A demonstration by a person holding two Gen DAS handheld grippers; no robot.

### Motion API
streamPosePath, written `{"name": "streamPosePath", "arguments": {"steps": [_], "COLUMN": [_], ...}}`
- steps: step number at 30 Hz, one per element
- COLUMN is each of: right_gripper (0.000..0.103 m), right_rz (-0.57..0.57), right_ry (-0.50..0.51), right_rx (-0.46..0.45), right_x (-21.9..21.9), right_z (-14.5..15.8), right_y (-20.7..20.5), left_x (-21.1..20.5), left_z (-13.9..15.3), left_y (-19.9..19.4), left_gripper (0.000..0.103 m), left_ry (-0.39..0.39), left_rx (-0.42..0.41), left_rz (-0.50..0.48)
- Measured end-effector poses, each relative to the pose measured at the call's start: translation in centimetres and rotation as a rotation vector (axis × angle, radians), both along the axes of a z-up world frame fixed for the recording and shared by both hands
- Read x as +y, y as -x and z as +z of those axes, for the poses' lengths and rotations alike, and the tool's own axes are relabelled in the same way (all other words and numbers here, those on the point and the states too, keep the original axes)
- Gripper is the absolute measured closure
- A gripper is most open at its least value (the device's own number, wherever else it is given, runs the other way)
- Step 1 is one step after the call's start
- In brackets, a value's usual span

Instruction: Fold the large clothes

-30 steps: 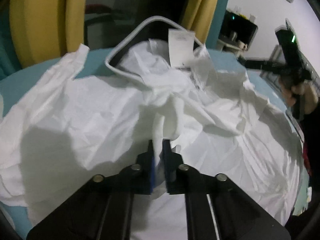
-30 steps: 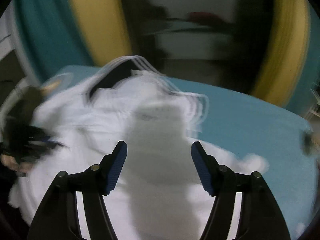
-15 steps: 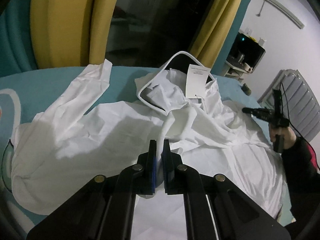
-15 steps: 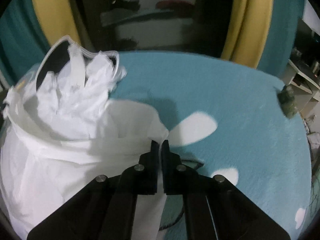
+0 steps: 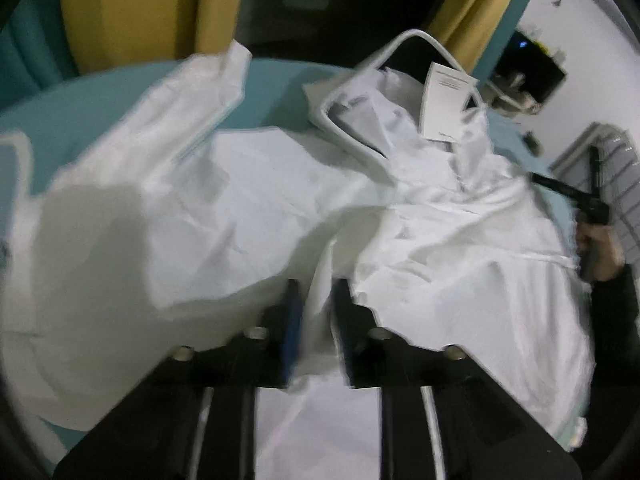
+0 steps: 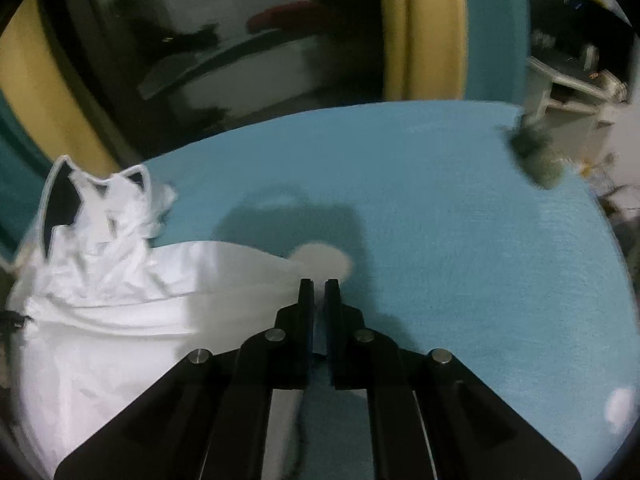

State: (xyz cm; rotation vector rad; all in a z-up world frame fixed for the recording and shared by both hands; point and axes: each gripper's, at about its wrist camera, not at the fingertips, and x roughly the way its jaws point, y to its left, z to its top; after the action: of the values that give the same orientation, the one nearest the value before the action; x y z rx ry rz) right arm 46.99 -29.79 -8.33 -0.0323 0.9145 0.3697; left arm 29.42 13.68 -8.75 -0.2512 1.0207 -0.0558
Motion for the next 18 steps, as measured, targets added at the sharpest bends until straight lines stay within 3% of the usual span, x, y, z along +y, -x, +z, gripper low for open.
{"name": "streamPosePath", "arguments": {"steps": [3,4,5,7,11,14,18], "right_gripper": [0.095,0.088,0.070,0.043,0.021,0.020,0.020], "right_rz": [0.052,0.078,0.109,0.164,0.114,0.060,0.038], "right_ry": [0.007,0.037,0.071,0.134,0.214,0.214,0.263], "right_rx": [-0.035,-0.036,-0.023,0.025,-0.061,-0.030,-0.104], "right_x": [0.3,0.6,1.2,2.4,2.6,2.6,3.9], "right_z": [1.5,1.4,1.1,-0.5,-1.3,-1.0,0.5], "right_y": [2.5,3.2,3.7,4.6,5.8,5.1,5.6], "left_x": [0.6,1.0,1.3,2.2,4.5,6.1,9.5], "left_z": [0.2,0.2,0.2,0.4,2.4,3.6,3.9], "left_y": [-0.1,0.1,0.1,0.6,2.4,2.9,2.4], "left_gripper": [0.064,0.063,0.063,0.061,0.061,0.061,0.061], "left_ry": [-0.025,-0.024,-0.025,-0.023,0.034,0.018,0.003], "left_rx": [-0.004,-0.003,-0.002,-0.004,-0.099,-0.137,-0.137], "left_rz": [0.021,0.022,0.026,0.047,0.079,0.108,0.136]}}
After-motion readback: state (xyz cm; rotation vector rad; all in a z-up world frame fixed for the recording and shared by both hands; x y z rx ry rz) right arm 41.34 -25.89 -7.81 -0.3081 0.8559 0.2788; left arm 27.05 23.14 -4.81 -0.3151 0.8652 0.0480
